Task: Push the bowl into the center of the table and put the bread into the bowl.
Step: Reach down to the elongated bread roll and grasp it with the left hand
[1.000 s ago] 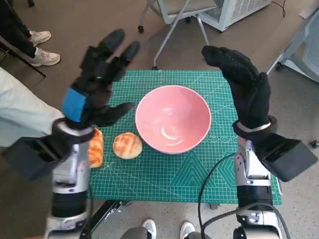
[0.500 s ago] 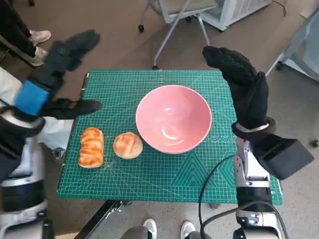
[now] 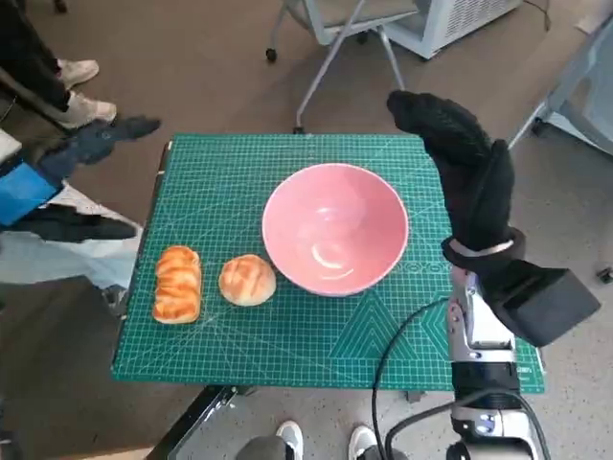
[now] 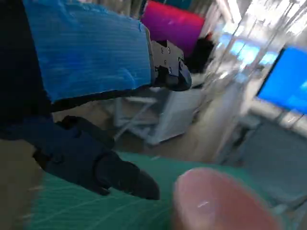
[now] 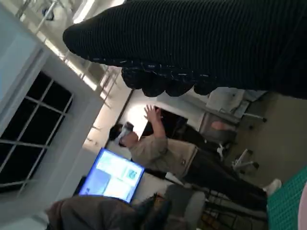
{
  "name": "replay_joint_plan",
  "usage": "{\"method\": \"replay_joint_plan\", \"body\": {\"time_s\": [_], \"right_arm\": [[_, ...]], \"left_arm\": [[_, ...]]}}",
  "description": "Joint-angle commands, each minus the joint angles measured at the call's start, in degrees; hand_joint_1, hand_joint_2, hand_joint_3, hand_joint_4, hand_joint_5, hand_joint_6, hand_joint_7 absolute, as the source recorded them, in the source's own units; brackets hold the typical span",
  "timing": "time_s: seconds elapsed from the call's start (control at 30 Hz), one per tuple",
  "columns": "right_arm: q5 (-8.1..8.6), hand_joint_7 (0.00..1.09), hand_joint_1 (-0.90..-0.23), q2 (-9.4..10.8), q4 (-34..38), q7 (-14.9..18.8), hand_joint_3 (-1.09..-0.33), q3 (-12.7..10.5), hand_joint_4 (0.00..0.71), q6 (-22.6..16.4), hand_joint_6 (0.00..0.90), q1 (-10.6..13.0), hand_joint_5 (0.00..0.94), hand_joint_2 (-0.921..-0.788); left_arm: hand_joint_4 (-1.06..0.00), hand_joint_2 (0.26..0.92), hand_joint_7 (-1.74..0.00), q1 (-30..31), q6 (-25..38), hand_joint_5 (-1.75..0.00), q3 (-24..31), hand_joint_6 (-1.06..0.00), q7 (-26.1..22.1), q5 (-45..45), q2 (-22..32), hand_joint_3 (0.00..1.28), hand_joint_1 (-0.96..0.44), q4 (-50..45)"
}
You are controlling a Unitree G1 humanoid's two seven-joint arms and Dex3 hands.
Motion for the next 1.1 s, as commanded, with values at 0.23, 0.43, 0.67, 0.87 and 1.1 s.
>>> {"method": "replay_joint_plan", "body": {"time_s": [0.23,0.43,0.67,0.87,1.1], "right_arm": [[0.50,0.62,-0.730,0.49,1.82,0.07,-0.784,-0.02,0.177,0.63,-0.001,0.60,0.003,-0.921],[0.69,0.62,-0.728,0.45,2.09,0.21,-0.783,0.09,0.178,0.70,-0.001,0.59,0.003,-0.921],[0.60,0.62,-0.715,0.19,2.39,0.19,-0.799,0.13,0.177,0.63,-0.001,0.53,0.002,-0.921],[0.73,0.62,-0.706,-0.04,2.47,0.31,-0.812,0.04,0.176,0.72,-0.001,0.57,0.001,-0.921],[0.68,0.62,-0.703,-0.23,2.38,0.39,-0.819,0.09,0.176,0.74,0.000,0.83,0.001,-0.921]], "left_arm": [[-0.33,0.756,-0.10,-0.25,-10.18,0.00,-4.55,-0.37,1.25,8.75,5.37,0.00,-0.15,6.83],[-0.35,0.753,-0.08,-1.92,-18.16,-0.01,-7.39,-0.40,3.89,13.55,6.40,0.00,-0.13,12.22],[-0.39,0.732,-0.08,-4.69,-25.39,-0.02,-10.90,-0.45,8.32,20.75,7.69,0.00,-0.08,17.25],[-0.43,0.702,-0.06,-5.62,-29.50,-0.01,-13.32,-0.51,14.82,28.34,7.96,0.00,-0.07,18.80],[-0.48,0.652,-0.05,-5.79,-32.34,-0.02,-15.92,-0.54,24.03,37.05,7.01,0.00,-0.15,18.33]]}}
